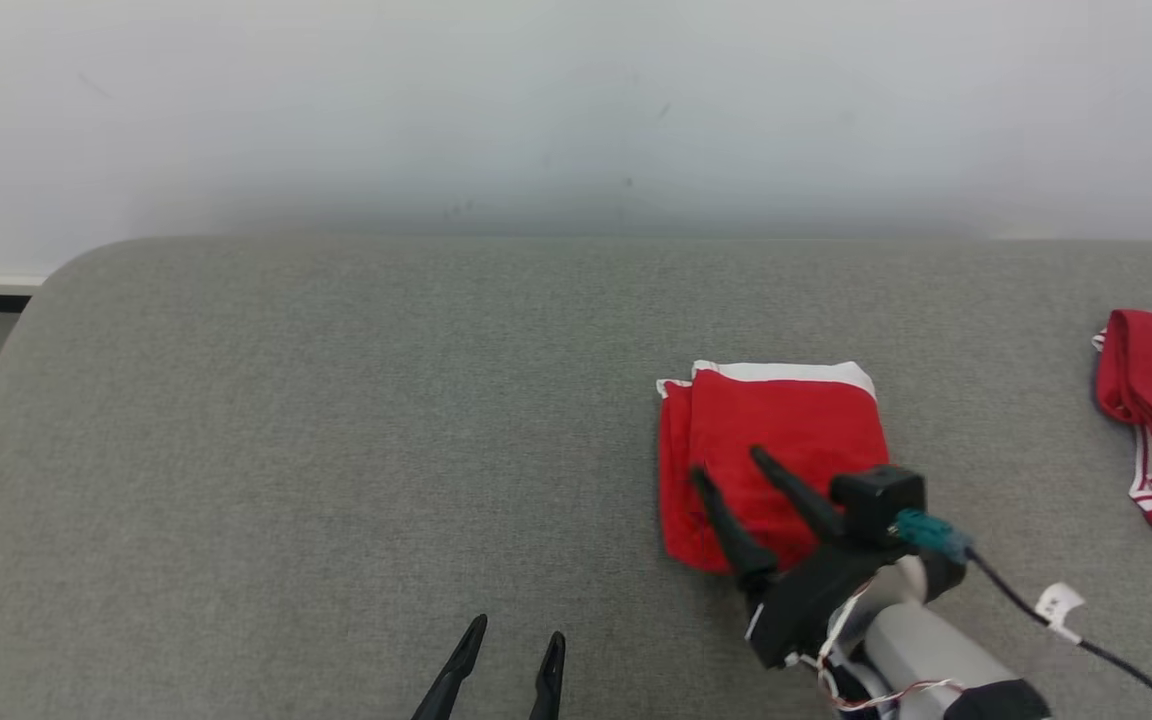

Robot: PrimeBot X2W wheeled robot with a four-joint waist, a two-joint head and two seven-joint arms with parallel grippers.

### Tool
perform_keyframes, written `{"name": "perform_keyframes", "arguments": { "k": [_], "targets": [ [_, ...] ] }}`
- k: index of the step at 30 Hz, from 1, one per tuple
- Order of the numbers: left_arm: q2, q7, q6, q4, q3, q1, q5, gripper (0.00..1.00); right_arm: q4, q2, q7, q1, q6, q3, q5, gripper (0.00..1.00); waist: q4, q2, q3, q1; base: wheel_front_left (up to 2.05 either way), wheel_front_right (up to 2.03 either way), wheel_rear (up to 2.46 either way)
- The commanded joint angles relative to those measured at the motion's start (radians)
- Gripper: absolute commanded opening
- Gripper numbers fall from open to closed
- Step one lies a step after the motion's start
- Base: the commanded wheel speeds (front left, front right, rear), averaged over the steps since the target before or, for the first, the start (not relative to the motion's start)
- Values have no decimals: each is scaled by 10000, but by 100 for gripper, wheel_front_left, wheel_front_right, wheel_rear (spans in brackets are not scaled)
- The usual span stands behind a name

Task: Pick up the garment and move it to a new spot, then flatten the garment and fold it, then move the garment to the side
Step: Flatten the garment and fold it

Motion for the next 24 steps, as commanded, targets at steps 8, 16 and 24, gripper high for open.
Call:
{"name": "perform_keyframes", "arguments": {
  "k": [8, 16, 24],
  "targets": [
    [2, -28, 170, -111, 395, 345, -121, 100, -1301, -541, -35, 845, -13, -1703, -1237, 100, -904, 0, -431, -1, 0, 0, 0],
    [4, -28, 196, -176, 801, 448, -77, 100, -2061, -498, -33, 1735, -13, -3134, -2279, 100, -1523, 0, -581, -1, 0, 0, 0],
    [34, -28, 227, -127, 1480, 735, 103, 100, -3069, -227, -33, 3091, -13, -4456, -3218, 100, -1902, 0, -927, -1, 0, 0, 0]
  ]
}}
